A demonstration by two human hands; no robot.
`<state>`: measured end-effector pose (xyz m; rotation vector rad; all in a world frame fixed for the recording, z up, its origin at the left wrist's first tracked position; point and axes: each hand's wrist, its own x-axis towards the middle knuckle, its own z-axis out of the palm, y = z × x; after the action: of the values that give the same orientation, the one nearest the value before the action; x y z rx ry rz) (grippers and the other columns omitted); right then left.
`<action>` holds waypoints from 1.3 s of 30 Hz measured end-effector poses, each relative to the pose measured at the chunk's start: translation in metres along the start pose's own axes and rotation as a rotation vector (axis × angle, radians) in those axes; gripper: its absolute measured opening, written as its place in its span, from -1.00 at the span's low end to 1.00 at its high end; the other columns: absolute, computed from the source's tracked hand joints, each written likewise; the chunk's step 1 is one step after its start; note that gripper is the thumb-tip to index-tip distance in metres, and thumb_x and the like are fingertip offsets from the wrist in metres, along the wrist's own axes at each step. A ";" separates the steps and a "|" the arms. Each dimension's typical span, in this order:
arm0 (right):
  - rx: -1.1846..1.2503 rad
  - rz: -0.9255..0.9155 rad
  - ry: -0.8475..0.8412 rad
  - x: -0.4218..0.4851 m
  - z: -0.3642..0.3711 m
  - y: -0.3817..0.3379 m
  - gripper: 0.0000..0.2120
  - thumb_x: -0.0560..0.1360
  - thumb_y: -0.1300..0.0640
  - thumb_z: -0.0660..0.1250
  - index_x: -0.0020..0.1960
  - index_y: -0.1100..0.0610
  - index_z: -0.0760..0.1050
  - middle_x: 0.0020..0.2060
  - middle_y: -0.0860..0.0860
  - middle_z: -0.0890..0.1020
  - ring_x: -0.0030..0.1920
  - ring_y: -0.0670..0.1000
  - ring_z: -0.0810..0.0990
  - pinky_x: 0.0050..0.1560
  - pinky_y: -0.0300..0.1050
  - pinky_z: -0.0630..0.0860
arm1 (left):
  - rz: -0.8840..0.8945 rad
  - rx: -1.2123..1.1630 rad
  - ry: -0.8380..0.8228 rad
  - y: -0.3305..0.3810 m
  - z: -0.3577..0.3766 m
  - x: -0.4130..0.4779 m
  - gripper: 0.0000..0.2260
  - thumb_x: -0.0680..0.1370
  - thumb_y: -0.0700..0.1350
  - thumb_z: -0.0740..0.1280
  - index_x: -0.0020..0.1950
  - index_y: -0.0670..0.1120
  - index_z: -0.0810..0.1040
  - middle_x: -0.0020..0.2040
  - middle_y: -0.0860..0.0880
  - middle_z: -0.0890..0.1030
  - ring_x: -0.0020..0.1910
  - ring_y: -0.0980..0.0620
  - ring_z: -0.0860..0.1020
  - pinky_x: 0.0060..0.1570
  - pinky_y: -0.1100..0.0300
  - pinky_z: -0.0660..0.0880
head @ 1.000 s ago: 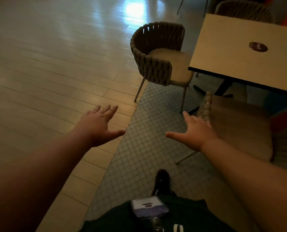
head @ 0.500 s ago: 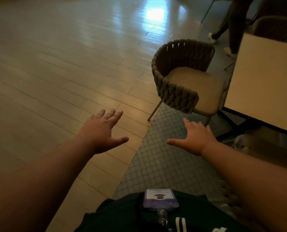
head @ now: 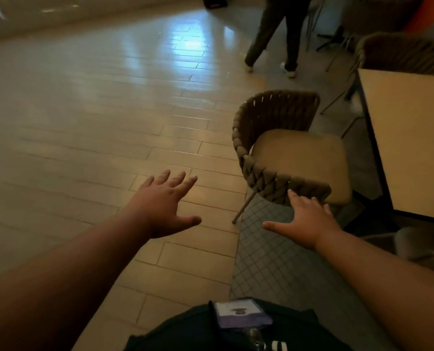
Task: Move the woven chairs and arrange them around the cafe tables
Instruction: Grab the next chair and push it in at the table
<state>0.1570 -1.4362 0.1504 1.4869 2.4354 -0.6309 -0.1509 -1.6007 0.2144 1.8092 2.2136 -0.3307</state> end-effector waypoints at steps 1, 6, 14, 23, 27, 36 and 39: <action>0.017 0.016 -0.008 0.008 -0.002 -0.008 0.44 0.02 -0.83 -0.11 0.70 -0.01 -0.06 0.66 0.08 0.18 0.66 0.24 0.05 0.62 0.36 -0.04 | 0.013 0.020 -0.021 -0.014 -0.005 0.012 -0.05 0.42 0.59 0.01 0.67 0.22 -0.27 0.71 0.05 -0.11 0.69 -0.13 -0.14 0.64 -0.15 -0.08; 0.069 0.137 -0.009 0.059 -0.010 -0.021 0.48 -0.01 -0.85 -0.13 0.71 0.00 -0.08 0.67 0.10 0.16 0.66 0.25 0.06 0.62 0.36 -0.03 | 0.113 0.074 -0.048 -0.058 -0.035 0.105 -0.04 0.42 0.58 0.04 0.68 0.22 -0.25 0.71 0.04 -0.12 0.69 -0.10 -0.15 0.63 -0.14 -0.07; 0.022 0.253 -0.075 0.186 -0.039 -0.022 0.54 -0.10 -0.86 -0.17 0.70 -0.02 -0.09 0.64 0.08 0.22 0.62 0.22 0.16 0.59 0.30 0.13 | 0.171 0.044 -0.008 -0.108 -0.067 0.259 -0.06 0.46 0.57 0.09 0.68 0.22 -0.25 0.71 0.05 -0.11 0.69 -0.08 -0.15 0.63 -0.12 -0.09; 0.057 0.381 -0.102 0.306 -0.066 -0.064 0.41 0.07 -0.83 -0.02 0.70 -0.02 -0.12 0.65 0.08 0.20 0.63 0.19 0.14 0.60 0.30 0.07 | 0.249 0.090 -0.080 -0.201 -0.094 0.415 -0.07 0.47 0.56 0.10 0.67 0.21 -0.26 0.71 0.05 -0.12 0.69 -0.08 -0.16 0.63 -0.11 -0.11; 0.144 0.596 -0.048 0.334 -0.059 -0.077 0.48 -0.02 -0.84 -0.09 0.70 0.00 -0.07 0.63 0.11 0.25 0.59 0.20 0.21 0.58 0.27 0.15 | 0.377 0.114 -0.053 -0.230 -0.120 0.507 -0.04 0.41 0.58 0.03 0.68 0.21 -0.25 0.71 0.05 -0.10 0.69 -0.09 -0.14 0.64 -0.13 -0.09; 0.432 0.892 0.074 0.362 -0.038 -0.133 0.50 -0.05 -0.87 -0.01 0.70 -0.04 -0.04 0.62 0.05 0.25 0.59 0.17 0.20 0.57 0.24 0.19 | 0.783 0.349 -0.127 -0.193 -0.162 0.631 -0.06 0.47 0.57 0.09 0.65 0.22 -0.32 0.71 0.03 -0.15 0.68 -0.12 -0.18 0.64 -0.16 -0.09; 0.436 0.948 0.083 0.367 -0.038 -0.125 0.51 -0.05 -0.87 -0.03 0.70 -0.06 -0.07 0.65 0.03 0.18 0.62 0.15 0.15 0.59 0.22 0.14 | 0.874 0.370 -0.086 -0.156 -0.176 0.667 -0.06 0.48 0.57 0.10 0.66 0.22 -0.30 0.71 0.04 -0.15 0.68 -0.10 -0.18 0.64 -0.15 -0.09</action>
<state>-0.1226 -1.1775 0.0683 2.5657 1.3614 -0.8769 -0.4399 -0.9581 0.1527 2.6627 1.1622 -0.6186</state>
